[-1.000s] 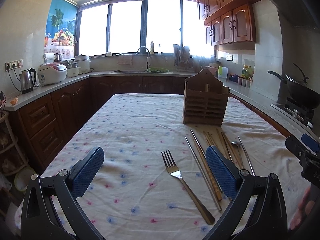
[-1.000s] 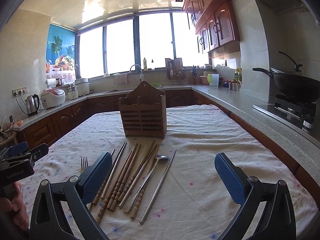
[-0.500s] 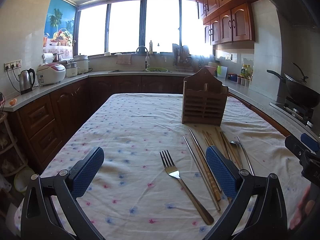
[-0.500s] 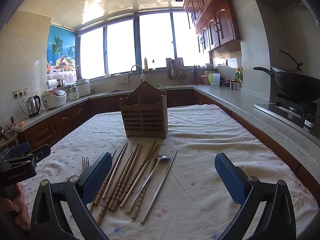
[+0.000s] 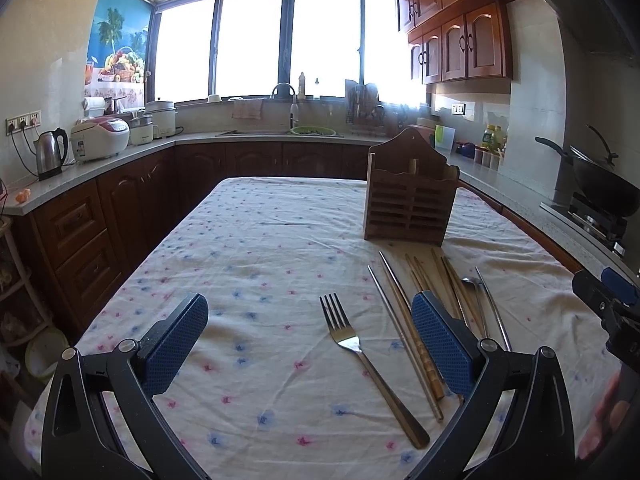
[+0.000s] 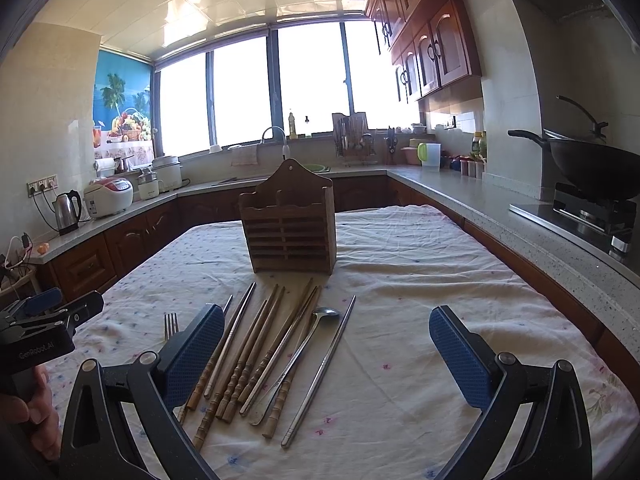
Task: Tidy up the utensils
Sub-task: 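Close the left tool on the steel fork while the right tool grasps the steel spoon, then lift the fork with the left tool while the right tool carries the spoon to the holder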
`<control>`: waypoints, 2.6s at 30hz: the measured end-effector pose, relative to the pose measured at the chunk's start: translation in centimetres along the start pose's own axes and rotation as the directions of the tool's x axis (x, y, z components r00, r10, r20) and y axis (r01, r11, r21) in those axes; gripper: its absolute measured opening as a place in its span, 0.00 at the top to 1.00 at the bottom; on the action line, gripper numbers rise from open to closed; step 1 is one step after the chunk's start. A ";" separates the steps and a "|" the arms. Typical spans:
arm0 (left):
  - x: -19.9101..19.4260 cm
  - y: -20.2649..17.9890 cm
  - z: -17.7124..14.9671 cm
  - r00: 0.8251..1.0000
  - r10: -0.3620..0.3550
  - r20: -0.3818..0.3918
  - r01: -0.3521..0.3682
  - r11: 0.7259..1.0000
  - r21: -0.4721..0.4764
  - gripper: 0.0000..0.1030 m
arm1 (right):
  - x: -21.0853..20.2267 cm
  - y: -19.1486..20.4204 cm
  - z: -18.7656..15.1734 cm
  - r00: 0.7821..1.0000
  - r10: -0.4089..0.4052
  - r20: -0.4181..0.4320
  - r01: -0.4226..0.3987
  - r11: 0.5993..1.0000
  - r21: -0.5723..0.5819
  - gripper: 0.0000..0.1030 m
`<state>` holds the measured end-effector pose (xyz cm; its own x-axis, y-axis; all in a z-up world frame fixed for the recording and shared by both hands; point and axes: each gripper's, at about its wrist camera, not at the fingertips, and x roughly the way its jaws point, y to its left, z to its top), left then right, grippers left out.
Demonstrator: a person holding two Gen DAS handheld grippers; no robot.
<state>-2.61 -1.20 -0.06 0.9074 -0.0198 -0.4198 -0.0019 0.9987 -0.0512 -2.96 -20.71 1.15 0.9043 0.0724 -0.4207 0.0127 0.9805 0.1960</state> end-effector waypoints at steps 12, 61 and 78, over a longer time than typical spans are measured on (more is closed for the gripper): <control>3.1 0.8 -0.1 0.985 -0.071 -0.156 0.062 0.996 -0.060 0.01 | 1.6 -0.3 0.2 0.996 0.035 -0.078 -0.033 0.999 0.027 0.00; 12.9 1.3 2.4 0.844 -0.369 -0.390 0.331 0.930 -0.163 0.98 | 15.6 -3.7 1.4 0.844 0.347 -0.410 -0.191 0.907 0.376 0.98; 9.2 1.2 10.1 0.931 -0.324 -0.168 0.319 0.946 -0.057 0.98 | 11.7 -2.8 7.7 0.927 0.290 -0.237 -0.232 0.941 0.245 0.98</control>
<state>9.93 0.29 5.16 0.7746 -0.3504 -0.5266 0.2641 0.9357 -0.2341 10.82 -23.98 2.50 0.7409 0.3949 -0.5433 -0.0929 0.8614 0.4994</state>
